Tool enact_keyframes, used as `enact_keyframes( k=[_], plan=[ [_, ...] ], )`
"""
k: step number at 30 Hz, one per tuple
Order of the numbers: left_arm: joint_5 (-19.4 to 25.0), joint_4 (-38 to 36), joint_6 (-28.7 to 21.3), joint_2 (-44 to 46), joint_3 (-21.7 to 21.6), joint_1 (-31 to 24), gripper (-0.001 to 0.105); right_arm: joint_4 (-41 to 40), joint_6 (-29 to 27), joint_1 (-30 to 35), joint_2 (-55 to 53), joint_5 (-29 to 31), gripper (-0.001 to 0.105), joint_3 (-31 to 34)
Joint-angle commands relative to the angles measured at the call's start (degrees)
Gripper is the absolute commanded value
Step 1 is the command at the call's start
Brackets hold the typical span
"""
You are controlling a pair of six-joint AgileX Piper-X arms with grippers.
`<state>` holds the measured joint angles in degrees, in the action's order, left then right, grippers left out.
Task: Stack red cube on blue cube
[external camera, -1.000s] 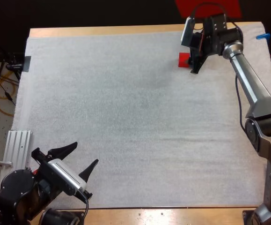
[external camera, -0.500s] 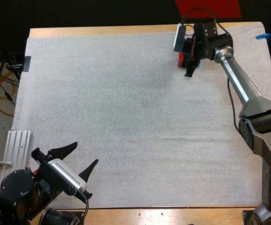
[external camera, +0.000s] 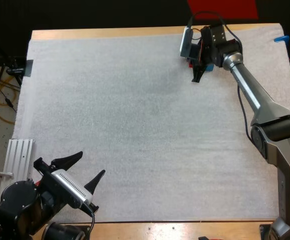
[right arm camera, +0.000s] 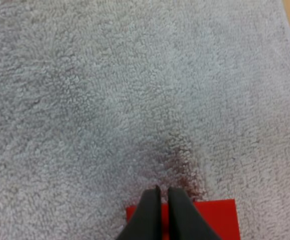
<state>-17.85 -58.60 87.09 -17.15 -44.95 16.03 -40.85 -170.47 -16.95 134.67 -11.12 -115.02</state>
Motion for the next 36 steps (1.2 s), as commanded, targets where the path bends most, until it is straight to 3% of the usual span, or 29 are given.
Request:
enact_keyframes(
  k=[1,5,9,17,20,25,27,36],
  plan=[
    [0.5,0.7,0.4,0.0,-0.3,0.3,0.063,-0.5,0.6,0.0,0.3,-0.3,0.001,-0.4],
    [0.5,0.7,0.4,0.0,-0.3,0.3,0.063,-0.3,3.8,-0.1,0.0,0.2,0.001,-0.4],
    [0.5,0.7,0.4,0.0,-0.3,0.3,0.063,-0.3,6.4,-0.8,-0.9,6.7,0.003,-0.4],
    [0.5,0.7,0.4,0.0,-0.3,0.3,0.063,-1.0,8.7,-0.8,-4.6,7.1,0.014,-0.4],
    [0.5,0.7,0.4,0.0,-0.3,0.3,0.063,-0.3,8.5,-0.8,-5.3,7.2,0.025,-0.4],
    [0.5,0.7,0.4,0.0,-0.3,0.3,0.063,1.8,7.3,-0.8,-5.4,7.5,0.068,-0.4],
    [0.5,0.7,0.4,0.0,-0.3,0.3,0.063,2.1,5.8,-0.8,-5.4,7.5,0.072,-0.4],
    [0.5,0.7,0.5,0.0,-0.3,0.3,0.063,4.7,4.8,-0.6,-2.8,10.7,0.071,-0.4]
  ],
)
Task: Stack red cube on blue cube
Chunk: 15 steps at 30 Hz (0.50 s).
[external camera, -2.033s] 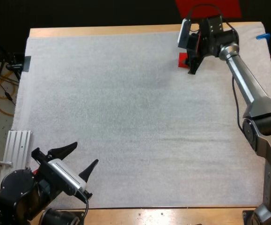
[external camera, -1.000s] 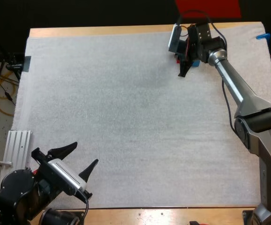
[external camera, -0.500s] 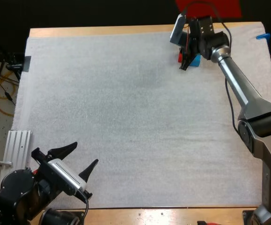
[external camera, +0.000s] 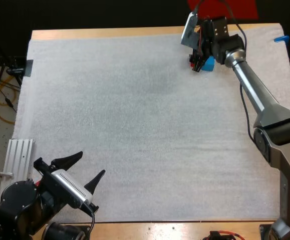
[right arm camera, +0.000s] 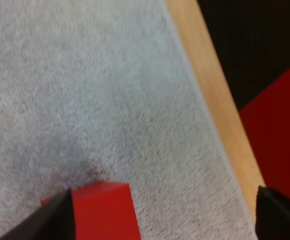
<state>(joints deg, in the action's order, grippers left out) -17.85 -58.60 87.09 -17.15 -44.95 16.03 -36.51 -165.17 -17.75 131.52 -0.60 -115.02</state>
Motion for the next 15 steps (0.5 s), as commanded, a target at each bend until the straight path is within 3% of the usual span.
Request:
enact_keyframes(
  k=[1,9,15],
  plan=[
    [0.5,0.7,0.5,0.0,0.0,0.3,0.063,0.4,-0.5,0.2,1.0,1.1,0.071,-0.4],
    [0.5,0.7,1.8,0.0,3.6,0.3,0.063,0.4,0.0,0.5,4.2,0.6,0.071,-0.4],
    [0.5,1.6,1.8,-0.1,3.8,0.3,0.063,0.3,0.8,1.4,5.6,0.0,0.071,-0.4]
  ],
)
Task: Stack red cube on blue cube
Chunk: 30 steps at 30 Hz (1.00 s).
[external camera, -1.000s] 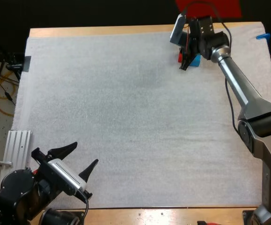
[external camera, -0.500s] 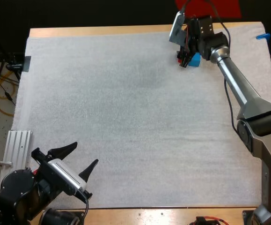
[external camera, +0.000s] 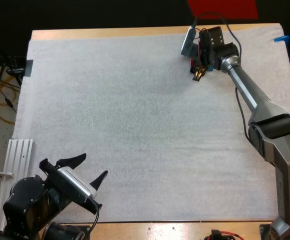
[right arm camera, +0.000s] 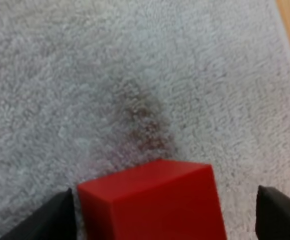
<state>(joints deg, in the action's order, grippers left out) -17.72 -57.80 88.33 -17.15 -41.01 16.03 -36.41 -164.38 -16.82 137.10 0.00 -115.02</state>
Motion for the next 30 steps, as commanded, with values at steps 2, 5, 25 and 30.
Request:
enact_keyframes(
  k=[2,5,25,30],
  plan=[
    [0.3,1.5,0.9,-0.1,-0.2,0.3,0.063,0.2,0.3,0.5,0.0,-0.7,0.067,-0.4],
    [0.3,2.2,1.7,-0.1,-0.2,0.3,0.063,0.2,0.5,0.5,0.0,-0.7,0.047,-0.4],
    [0.3,2.0,1.8,-0.1,-0.2,0.3,0.063,-4.6,13.4,-2.3,-7.2,1.2,0.037,-0.4],
    [0.3,1.8,1.8,-0.1,-0.2,0.3,0.063,-7.4,21.8,-2.0,-9.9,1.8,0.037,-0.4]
  ],
)
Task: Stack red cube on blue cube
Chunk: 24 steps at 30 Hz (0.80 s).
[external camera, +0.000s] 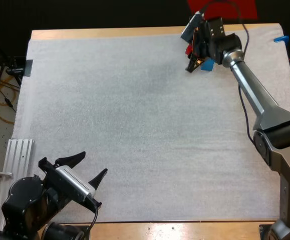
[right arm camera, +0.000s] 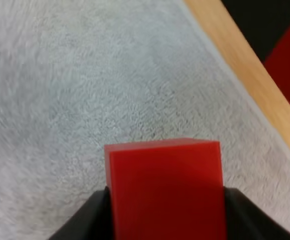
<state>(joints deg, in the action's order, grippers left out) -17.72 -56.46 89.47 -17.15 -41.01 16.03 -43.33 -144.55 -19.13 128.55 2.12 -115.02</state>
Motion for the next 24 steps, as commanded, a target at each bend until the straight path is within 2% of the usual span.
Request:
enact_keyframes(
  k=[1,8,16,20,22,24],
  plan=[
    [0.3,0.4,0.7,-0.1,-0.2,0.3,0.063,-1.1,3.7,0.6,-2.3,-0.1,0.037,-0.4],
    [0.3,-0.2,0.7,-0.1,-0.2,0.3,0.063,-5.5,14.4,1.7,-5.5,1.1,0.037,-0.4],
    [0.3,-0.2,0.7,-0.1,-0.2,0.3,0.063,-7.9,31.8,2.4,-5.6,7.8,0.037,0.0],
    [0.3,-0.2,0.7,-0.1,-0.2,0.3,0.063,-7.9,39.6,2.4,-5.6,8.4,0.037,0.0],
    [0.3,-0.2,0.7,-0.1,-0.2,0.3,0.063,-8.0,45.7,2.4,-5.3,8.4,0.037,0.0],
    [0.3,-0.2,0.7,-0.1,-0.2,0.3,0.063,-8.0,48.6,2.4,-4.9,8.4,0.037,0.0]
  ],
)
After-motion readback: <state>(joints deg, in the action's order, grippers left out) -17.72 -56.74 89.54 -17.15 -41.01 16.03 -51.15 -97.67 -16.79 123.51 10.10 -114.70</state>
